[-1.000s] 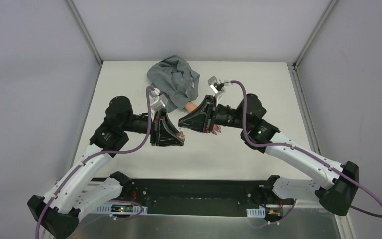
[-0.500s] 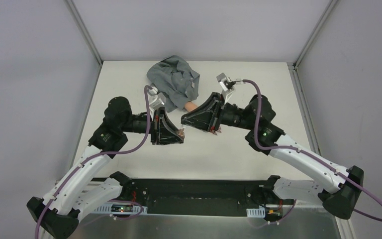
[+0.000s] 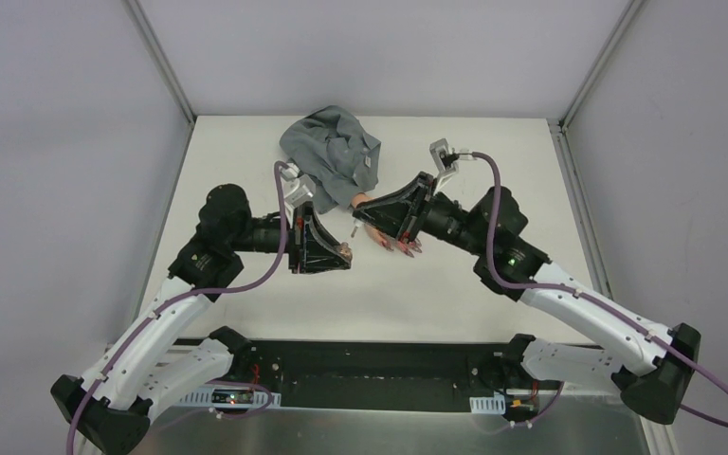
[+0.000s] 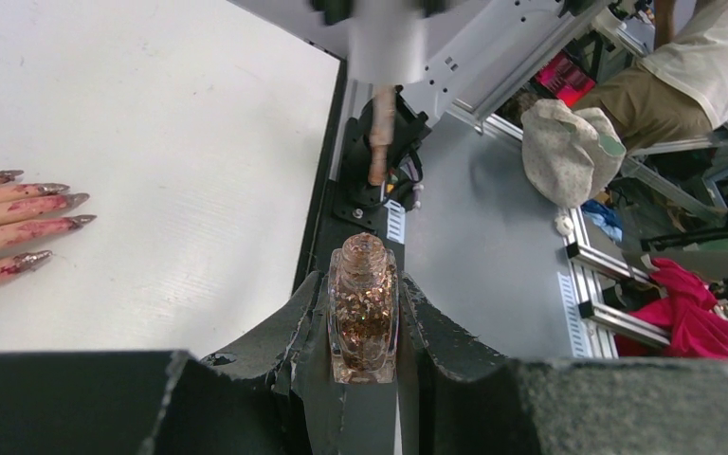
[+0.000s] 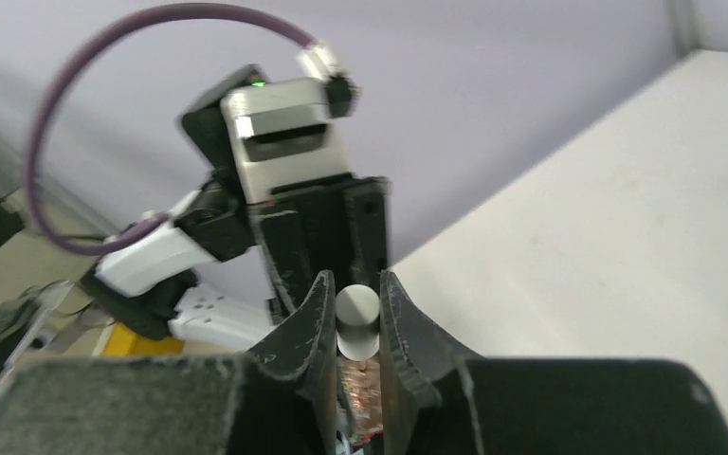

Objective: Paint the nails
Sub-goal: Unscrew the nail polish bottle, then paint the nail polish on the nail.

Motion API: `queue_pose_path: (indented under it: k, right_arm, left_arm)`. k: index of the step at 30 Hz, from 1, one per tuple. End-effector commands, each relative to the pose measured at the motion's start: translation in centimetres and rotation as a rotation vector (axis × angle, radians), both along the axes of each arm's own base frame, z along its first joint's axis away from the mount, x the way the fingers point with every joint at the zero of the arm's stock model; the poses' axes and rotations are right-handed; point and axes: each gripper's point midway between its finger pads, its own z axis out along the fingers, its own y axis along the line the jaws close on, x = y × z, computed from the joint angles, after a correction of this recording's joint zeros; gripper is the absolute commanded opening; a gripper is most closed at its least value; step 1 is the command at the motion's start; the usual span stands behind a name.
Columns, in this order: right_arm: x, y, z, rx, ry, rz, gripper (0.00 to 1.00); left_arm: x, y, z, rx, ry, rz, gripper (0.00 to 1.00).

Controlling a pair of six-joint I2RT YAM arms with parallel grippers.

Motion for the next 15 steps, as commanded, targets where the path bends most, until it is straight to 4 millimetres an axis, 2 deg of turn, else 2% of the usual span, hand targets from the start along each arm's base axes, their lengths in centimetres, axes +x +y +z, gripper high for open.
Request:
queue_pose_path:
  k: [1,7,11,15]
  right_arm:
    - [3.4,-2.2,-0.5,-0.056,0.055,-0.243,0.0]
    - [6.5,-5.9,-5.0,-0.193,0.154,-0.506,0.0]
    - [7.7,-8.3,-8.3,-0.263,0.185,-0.647,0.0]
    - [8.6,-9.8,-11.9,-0.311,0.204,-0.739,0.0]
  left_arm:
    - [1.4,0.3,0.5,-0.004,-0.048,0.079,0.0]
    - [4.5,1.7,-0.4,0.045,-0.032,0.255,0.0]
    - [5.8,2.3,-0.8,0.057,-0.032,0.329,0.0]
    - [6.7,2.5,-1.5,0.075,-0.021,0.37,0.0]
